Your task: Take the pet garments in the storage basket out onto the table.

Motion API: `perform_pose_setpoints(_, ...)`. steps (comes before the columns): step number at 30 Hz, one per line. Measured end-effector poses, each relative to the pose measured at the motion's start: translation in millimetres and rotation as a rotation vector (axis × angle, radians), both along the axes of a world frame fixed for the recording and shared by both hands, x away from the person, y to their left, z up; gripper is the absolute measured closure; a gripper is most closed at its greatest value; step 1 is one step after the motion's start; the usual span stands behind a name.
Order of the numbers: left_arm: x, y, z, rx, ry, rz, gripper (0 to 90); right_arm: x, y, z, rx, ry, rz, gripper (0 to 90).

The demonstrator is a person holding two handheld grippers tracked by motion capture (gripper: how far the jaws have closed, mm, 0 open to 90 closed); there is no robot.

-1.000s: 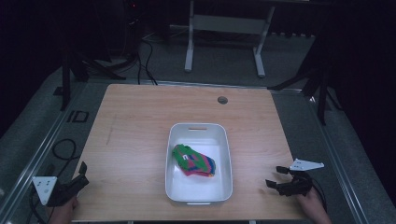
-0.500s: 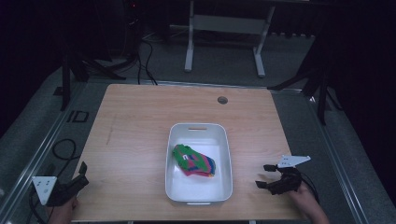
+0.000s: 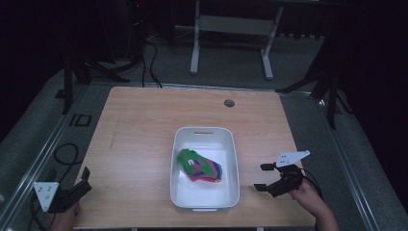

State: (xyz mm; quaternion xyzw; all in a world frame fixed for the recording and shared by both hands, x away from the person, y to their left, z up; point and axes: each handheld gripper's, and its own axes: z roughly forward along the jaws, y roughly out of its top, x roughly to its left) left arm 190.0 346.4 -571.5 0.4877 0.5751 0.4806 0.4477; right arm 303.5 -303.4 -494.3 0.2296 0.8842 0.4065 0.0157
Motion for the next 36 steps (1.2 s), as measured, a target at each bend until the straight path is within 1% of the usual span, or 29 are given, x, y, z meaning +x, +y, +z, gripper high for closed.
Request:
perform_pose_setpoints(2, -0.1, 0.3, 0.0, 0.000, 0.002, -0.001, 1.4, 0.4, 8.2, 9.2, -0.004, -0.010, 0.024, 14.1)
perform_pose_setpoints(4, -0.2, 0.4, 0.1, -0.001, 0.003, -0.001, 1.4, 1.5, 17.8, 19.4, 0.004, -0.019, 0.051, 13.5)
perform_pose_setpoints(9, -0.2, 0.3, 0.0, 0.000, -0.001, -0.003, 1.3, 5.3, 40.6, 39.4, 0.016, -0.049, 0.110, 13.2)
perform_pose_setpoints(13, -0.2, 0.4, 0.0, -0.001, 0.000, -0.006, 1.3, 9.2, 59.2, 48.4, 0.006, -0.048, 0.146, 12.9)
perform_pose_setpoints(16, -0.4, 0.7, 0.0, -0.005, -0.002, -0.014, 1.4, 11.4, 76.1, 52.7, 0.001, -0.028, 0.182, 12.8)
perform_pose_setpoints(17, -0.4, 0.7, 0.0, -0.004, -0.001, -0.013, 1.4, 11.4, 81.4, 53.5, -0.005, -0.035, 0.189, 12.9)
perform_pose_setpoints(19, -0.3, 0.6, 0.0, -0.004, 0.000, -0.013, 1.3, 12.6, 92.1, 53.5, -0.006, -0.026, 0.203, 12.9)
perform_pose_setpoints(21, -0.2, 0.5, 0.0, -0.003, 0.000, -0.012, 1.3, 13.4, 103.4, 52.3, -0.026, -0.040, 0.201, 12.9)
perform_pose_setpoints(22, -0.1, 0.5, 0.1, -0.004, 0.002, -0.012, 1.3, 14.3, 107.3, 51.7, -0.029, -0.031, 0.207, 12.9)
perform_pose_setpoints(23, -0.1, 0.6, 0.1, -0.004, 0.002, -0.013, 1.4, 15.2, 112.7, 50.8, -0.032, -0.032, 0.211, 13.0)
perform_pose_setpoints(24, -0.1, 0.6, 0.1, -0.004, 0.002, -0.013, 1.4, 15.2, 112.7, 50.8, -0.032, -0.032, 0.211, 13.0)
perform_pose_setpoints(25, -0.2, 0.7, 0.1, -0.003, 0.003, -0.012, 1.4, 16.6, 119.4, 49.4, -0.040, -0.032, 0.219, 12.9)
perform_pose_setpoints(26, -0.2, 0.5, 0.1, -0.003, 0.001, -0.011, 1.4, 18.7, 129.2, 47.5, -0.055, -0.033, 0.231, 13.0)
perform_pose_setpoints(28, -0.1, 0.0, 0.0, -0.001, 0.000, -0.010, 1.3, 21.4, 140.7, 45.3, -0.075, -0.022, 0.244, 12.9)
perform_pose_setpoints(30, -0.2, -0.2, 0.0, 0.002, 0.000, -0.009, 1.3, 23.9, 152.7, 43.0, -0.099, -0.022, 0.250, 12.9)
perform_pose_setpoints(31, -0.2, -0.2, 0.0, 0.003, -0.001, -0.010, 1.4, 25.6, 158.3, 41.7, -0.112, -0.017, 0.263, 12.9)
perform_pose_setpoints(32, -0.4, -0.1, 0.0, 0.005, -0.001, -0.012, 1.4, 26.4, 164.1, 40.6, -0.124, -0.022, 0.264, 13.0)
perform_pose_setpoints(34, -0.5, 0.0, 0.0, 0.004, -0.002, -0.013, 1.4, 29.4, 175.0, 38.4, -0.141, -0.013, 0.272, 13.1)
perform_pose_setpoints(36, -0.5, 0.1, -0.1, 0.001, -0.003, -0.015, 1.4, 31.7, 185.5, 35.6, -0.161, -0.019, 0.275, 13.2)
